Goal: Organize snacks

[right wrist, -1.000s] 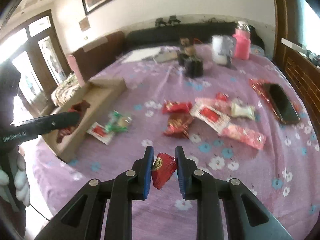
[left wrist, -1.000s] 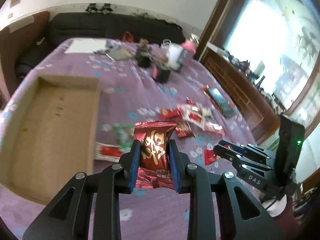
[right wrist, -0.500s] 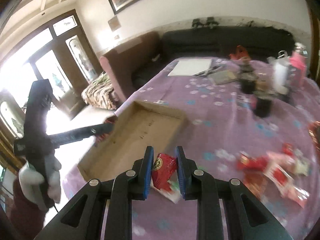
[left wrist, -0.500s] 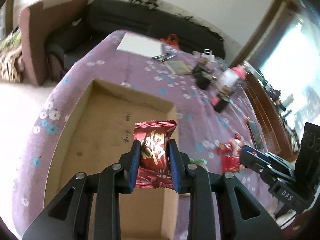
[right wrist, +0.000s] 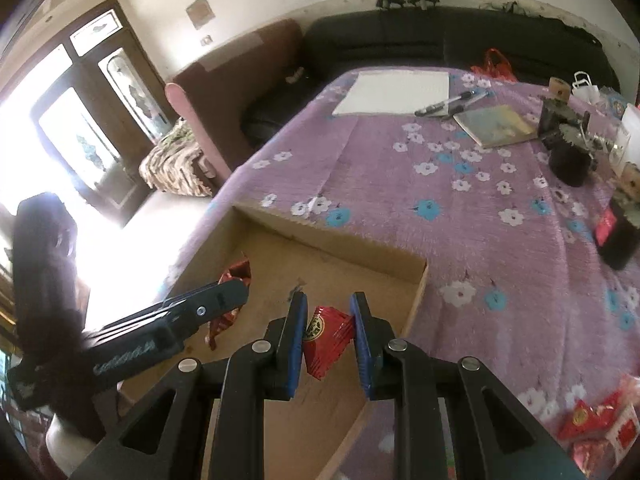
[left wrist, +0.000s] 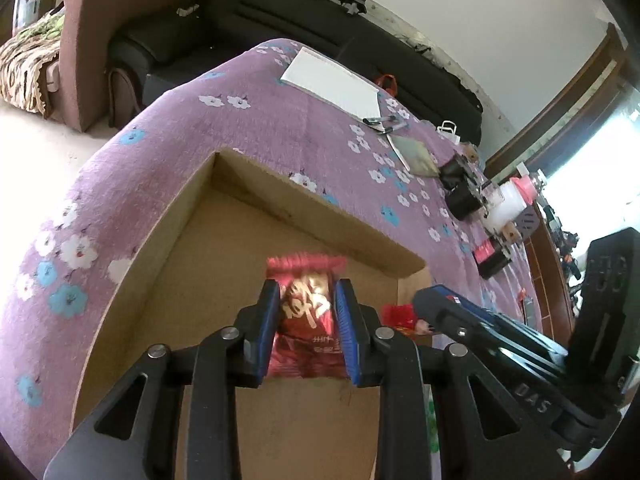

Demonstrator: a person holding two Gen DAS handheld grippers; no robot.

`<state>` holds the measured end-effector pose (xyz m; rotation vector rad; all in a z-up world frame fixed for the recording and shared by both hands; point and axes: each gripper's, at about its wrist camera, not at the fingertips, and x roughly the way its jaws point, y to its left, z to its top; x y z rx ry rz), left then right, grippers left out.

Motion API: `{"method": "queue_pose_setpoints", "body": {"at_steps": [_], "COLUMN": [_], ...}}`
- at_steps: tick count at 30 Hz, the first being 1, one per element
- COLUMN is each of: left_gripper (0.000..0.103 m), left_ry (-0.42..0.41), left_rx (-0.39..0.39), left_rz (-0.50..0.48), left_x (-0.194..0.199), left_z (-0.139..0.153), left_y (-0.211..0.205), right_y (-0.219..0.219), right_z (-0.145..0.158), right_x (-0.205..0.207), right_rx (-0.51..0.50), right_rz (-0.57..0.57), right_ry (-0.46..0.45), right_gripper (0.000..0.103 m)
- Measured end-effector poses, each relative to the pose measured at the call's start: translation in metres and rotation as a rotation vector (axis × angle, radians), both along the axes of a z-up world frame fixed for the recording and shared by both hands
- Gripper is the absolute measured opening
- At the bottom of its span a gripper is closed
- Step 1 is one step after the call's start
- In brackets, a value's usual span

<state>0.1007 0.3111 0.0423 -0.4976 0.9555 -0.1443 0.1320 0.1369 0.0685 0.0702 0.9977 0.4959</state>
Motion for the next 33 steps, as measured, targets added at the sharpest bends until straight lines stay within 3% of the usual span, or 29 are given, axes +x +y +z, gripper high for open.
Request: {"method": "queue_pose_setpoints", "body": {"at_steps": [2,6,9,11,17,23,26,27,30,33], "left_gripper": [0.028,0.048,0.048,0.048,0.055,0.055,0.054,0.056,0.056,0.056], "left_ry": [0.003,-0.017,-0.033,-0.043,-0.060,0.005,0.095,0.082,0.080,0.072], "left_rx": [-0.012,-0.024,-0.029,-0.027,0.001,0.062,0.094,0.093,0.125,0.089], "left_rz": [0.001,0.019,0.024,0.028,0.040,0.118,0.145,0.152,0.142,0.127], "left_x": [0.003,0.005,-0.003,-0.015,-0.056,-0.066,-0.064,-0.067,-0.074,-0.081], "left_z": [-0.001,0.005,0.012,0.018,0.019,-0.001,-0.018,-0.019,-0.019,-0.019], "left_y": [0.001,0.003,0.003,0.002,-0.007,-0.018,-0.020,-0.020,-0.024,-0.024], "right_y": [0.000,-0.006,-0.019,-0.035,-0.073,-0.078,-0.069,-0.065,-0.053,-0.059], "right_z": [-0.007,0.000,0.017,0.024,0.005,-0.033,-0.043,-0.045,-0.047,-0.044], "right_x": [0.009,0.009,-0.002,-0.010,-0.033,-0.055,-0.066,-0.070,-0.091,-0.108], "right_rx": [0.012,0.019,0.028,0.045,-0.045,-0.130,-0.170,-0.190,-0.323,-0.346], "right_rz": [-0.011,-0.032,-0.049,-0.068,-0.090,-0.075,-0.040,-0.029,0.026,0.038], "right_ry": [0.012,-0.025,-0.082,-0.097,-0.053,0.016,0.032,0.031,-0.022,-0.002], "right_gripper": [0.027,0.043,0.051,0.052,0.052,0.052,0.051,0.051,0.039,0.026]}}
